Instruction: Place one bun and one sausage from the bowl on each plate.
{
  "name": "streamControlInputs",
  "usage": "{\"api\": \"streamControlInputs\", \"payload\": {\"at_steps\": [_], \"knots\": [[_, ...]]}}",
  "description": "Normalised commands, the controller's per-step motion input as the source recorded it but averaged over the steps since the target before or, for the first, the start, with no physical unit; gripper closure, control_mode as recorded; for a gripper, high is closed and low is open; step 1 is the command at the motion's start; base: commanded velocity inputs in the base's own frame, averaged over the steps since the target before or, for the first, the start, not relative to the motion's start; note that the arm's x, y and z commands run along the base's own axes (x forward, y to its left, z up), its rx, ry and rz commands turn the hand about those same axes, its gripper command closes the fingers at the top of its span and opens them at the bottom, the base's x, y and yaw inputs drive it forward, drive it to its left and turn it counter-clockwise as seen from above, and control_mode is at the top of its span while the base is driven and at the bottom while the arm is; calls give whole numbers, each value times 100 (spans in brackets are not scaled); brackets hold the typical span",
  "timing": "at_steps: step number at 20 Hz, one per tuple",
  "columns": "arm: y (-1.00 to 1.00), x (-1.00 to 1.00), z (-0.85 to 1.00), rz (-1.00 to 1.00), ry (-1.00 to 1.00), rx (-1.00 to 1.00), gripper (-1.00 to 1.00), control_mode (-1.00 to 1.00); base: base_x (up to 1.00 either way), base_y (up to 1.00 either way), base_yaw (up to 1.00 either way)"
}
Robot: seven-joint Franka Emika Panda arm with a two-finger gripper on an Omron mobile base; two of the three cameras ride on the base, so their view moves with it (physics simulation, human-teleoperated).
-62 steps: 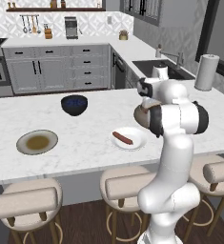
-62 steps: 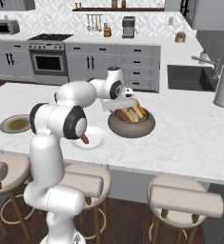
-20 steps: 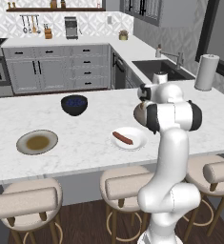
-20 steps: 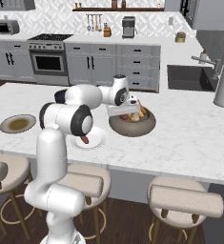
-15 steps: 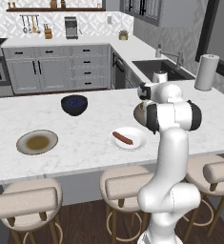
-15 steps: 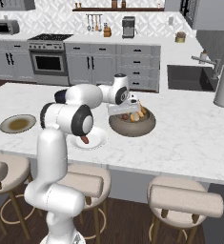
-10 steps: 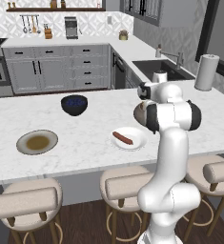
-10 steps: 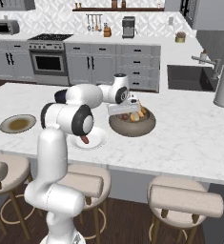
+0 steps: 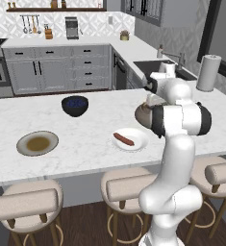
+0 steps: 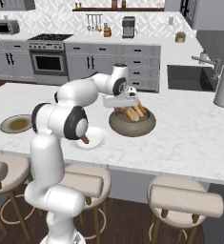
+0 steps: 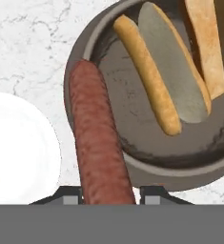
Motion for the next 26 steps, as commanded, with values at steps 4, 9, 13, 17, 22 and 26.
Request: {"api": "streamControlInputs", "payload": {"at_steps": [4, 9, 13, 17, 22, 26], "knots": [[52, -97, 47, 0, -16, 9, 100, -100, 0, 0, 0], [74, -98, 36, 0, -19, 8, 100, -100, 0, 0, 0], [7, -100, 19, 0, -6, 3, 100, -100, 0, 0, 0], [19, -80, 0, 1, 1, 0, 100, -100, 0, 0, 0], [37, -23, 0, 10, 0, 0, 100, -100, 0, 0, 0], [15, -14, 0, 7, 0, 0, 100, -100, 0, 0, 0]]}}
